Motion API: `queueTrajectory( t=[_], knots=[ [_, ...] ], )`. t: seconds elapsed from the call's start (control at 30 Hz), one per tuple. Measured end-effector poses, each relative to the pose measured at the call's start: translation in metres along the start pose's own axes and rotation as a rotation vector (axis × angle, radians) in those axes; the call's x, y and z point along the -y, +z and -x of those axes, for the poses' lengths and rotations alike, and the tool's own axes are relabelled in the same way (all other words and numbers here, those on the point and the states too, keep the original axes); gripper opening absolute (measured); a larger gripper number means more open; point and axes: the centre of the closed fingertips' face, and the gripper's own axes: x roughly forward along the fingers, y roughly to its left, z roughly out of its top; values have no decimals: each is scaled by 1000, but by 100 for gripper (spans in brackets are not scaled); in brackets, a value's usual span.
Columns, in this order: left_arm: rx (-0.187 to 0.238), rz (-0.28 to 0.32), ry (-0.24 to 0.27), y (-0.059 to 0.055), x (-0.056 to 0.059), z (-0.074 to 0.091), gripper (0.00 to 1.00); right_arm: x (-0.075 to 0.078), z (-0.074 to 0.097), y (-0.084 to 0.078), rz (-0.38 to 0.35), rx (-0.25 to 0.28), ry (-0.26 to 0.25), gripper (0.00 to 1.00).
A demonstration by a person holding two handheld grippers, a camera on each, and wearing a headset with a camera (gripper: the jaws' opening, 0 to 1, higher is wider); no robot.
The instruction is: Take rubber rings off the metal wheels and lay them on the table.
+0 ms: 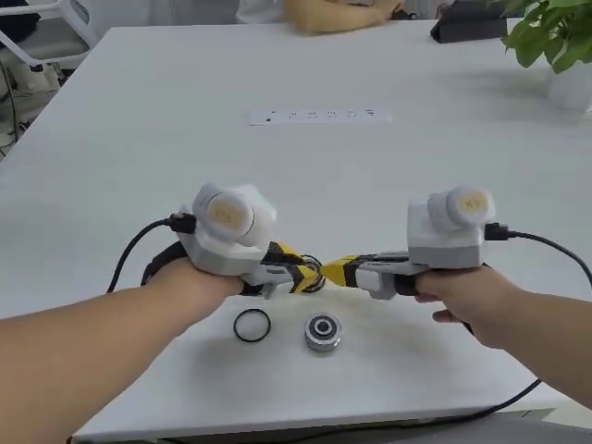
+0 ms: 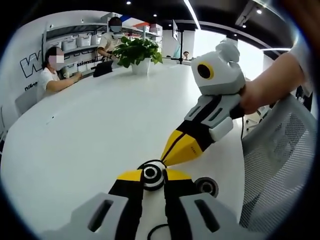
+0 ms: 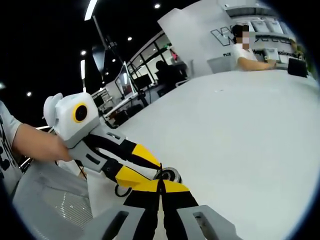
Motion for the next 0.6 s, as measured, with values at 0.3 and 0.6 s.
queueTrajectory(
  t=[0.3, 0.6],
  knots=[
    [53, -19, -17, 8, 6, 26, 22, -6, 3, 9, -21, 21, 11, 0],
    [100, -32, -35, 17, 12, 52, 35, -15, 5, 9, 10, 13, 36, 0]
  ],
)
